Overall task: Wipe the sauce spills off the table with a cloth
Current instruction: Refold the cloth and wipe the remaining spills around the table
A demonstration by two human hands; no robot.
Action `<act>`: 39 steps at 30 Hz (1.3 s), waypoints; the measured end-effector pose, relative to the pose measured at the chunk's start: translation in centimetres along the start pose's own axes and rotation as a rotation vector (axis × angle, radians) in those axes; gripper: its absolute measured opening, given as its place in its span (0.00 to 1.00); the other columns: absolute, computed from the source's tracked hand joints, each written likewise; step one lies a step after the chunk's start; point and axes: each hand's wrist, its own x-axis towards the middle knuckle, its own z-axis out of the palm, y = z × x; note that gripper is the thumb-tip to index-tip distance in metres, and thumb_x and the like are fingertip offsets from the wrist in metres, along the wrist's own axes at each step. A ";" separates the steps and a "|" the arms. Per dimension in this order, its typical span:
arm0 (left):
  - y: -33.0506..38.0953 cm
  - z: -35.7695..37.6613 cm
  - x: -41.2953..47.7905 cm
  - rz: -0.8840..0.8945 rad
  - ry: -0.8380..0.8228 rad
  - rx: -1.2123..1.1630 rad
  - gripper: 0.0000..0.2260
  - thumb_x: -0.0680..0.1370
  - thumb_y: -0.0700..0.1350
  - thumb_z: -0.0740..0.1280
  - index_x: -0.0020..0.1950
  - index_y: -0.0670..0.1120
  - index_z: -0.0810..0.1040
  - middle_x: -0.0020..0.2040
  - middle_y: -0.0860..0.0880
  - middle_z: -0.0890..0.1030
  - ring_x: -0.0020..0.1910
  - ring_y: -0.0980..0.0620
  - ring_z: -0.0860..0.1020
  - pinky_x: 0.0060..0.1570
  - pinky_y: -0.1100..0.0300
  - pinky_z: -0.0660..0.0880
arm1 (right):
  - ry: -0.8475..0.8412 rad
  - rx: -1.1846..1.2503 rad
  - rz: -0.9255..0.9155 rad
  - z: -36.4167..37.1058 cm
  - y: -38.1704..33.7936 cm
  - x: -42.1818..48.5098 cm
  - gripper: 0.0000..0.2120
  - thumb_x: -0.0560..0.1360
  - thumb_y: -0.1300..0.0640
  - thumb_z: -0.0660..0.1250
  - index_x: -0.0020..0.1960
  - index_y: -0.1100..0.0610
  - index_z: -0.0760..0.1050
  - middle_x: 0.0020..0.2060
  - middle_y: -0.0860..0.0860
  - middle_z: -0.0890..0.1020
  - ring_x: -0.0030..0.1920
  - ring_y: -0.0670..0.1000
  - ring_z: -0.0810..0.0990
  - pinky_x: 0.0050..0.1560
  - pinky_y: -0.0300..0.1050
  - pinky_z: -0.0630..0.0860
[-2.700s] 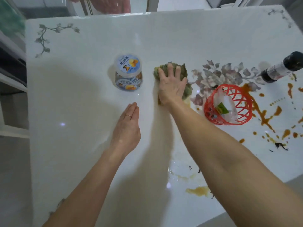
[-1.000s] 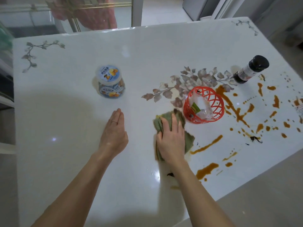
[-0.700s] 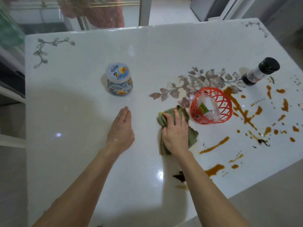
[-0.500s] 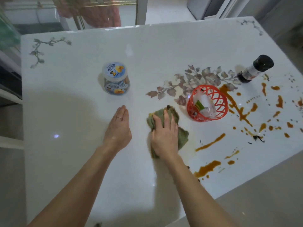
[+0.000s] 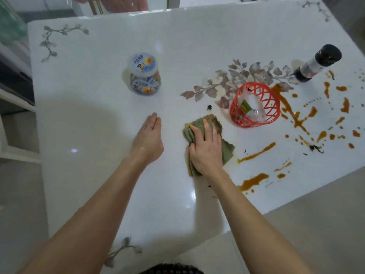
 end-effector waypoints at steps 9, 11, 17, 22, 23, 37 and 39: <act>0.3 0.3 -1.0 -0.023 -0.031 -0.003 0.29 0.78 0.37 0.55 0.77 0.40 0.46 0.78 0.46 0.43 0.76 0.51 0.43 0.74 0.60 0.44 | 0.226 0.025 0.083 -1.1 -1.0 2.2 0.20 0.76 0.68 0.59 0.66 0.56 0.73 0.74 0.62 0.62 0.71 0.64 0.63 0.69 0.59 0.66; 0.4 0.3 -1.1 -0.021 -0.037 0.008 0.30 0.78 0.38 0.56 0.77 0.40 0.45 0.78 0.46 0.43 0.76 0.50 0.43 0.74 0.59 0.44 | 0.223 -0.033 0.112 -1.8 -1.1 5.7 0.23 0.75 0.69 0.58 0.67 0.54 0.71 0.75 0.61 0.60 0.70 0.64 0.64 0.67 0.58 0.67; 0.3 0.1 -1.0 -0.013 -0.057 0.000 0.31 0.78 0.39 0.59 0.76 0.40 0.46 0.78 0.46 0.44 0.76 0.50 0.43 0.74 0.59 0.45 | 0.003 -0.078 0.176 -0.6 -0.5 10.3 0.24 0.79 0.55 0.54 0.74 0.50 0.58 0.77 0.62 0.50 0.76 0.67 0.48 0.74 0.63 0.50; 0.4 0.3 -1.1 -0.014 -0.055 0.014 0.32 0.77 0.40 0.59 0.77 0.40 0.45 0.78 0.46 0.43 0.76 0.50 0.43 0.75 0.58 0.46 | -0.027 -0.045 0.205 -1.2 0.1 13.3 0.24 0.81 0.52 0.53 0.76 0.49 0.56 0.78 0.59 0.48 0.76 0.66 0.46 0.74 0.63 0.47; 0.4 0.3 -1.1 -0.014 -0.049 0.020 0.33 0.77 0.40 0.60 0.77 0.40 0.45 0.78 0.46 0.43 0.76 0.50 0.43 0.75 0.58 0.46 | -0.016 -0.029 0.203 -1.2 0.0 13.7 0.25 0.80 0.54 0.54 0.77 0.48 0.55 0.78 0.58 0.46 0.76 0.66 0.45 0.74 0.64 0.46; -0.1 0.5 -1.0 0.038 -0.031 0.061 0.33 0.77 0.44 0.61 0.76 0.40 0.45 0.78 0.46 0.42 0.77 0.50 0.43 0.74 0.60 0.47 | 0.225 -0.011 0.088 -1.3 0.6 20.6 0.20 0.78 0.64 0.58 0.70 0.57 0.65 0.74 0.57 0.61 0.72 0.58 0.62 0.68 0.53 0.65; -0.3 0.4 -0.7 0.047 -0.029 0.069 0.33 0.77 0.45 0.61 0.76 0.40 0.46 0.78 0.46 0.42 0.77 0.50 0.44 0.74 0.60 0.47 | 0.129 -0.053 0.120 -1.0 0.8 21.3 0.20 0.81 0.56 0.56 0.73 0.53 0.62 0.76 0.55 0.58 0.76 0.58 0.54 0.74 0.60 0.54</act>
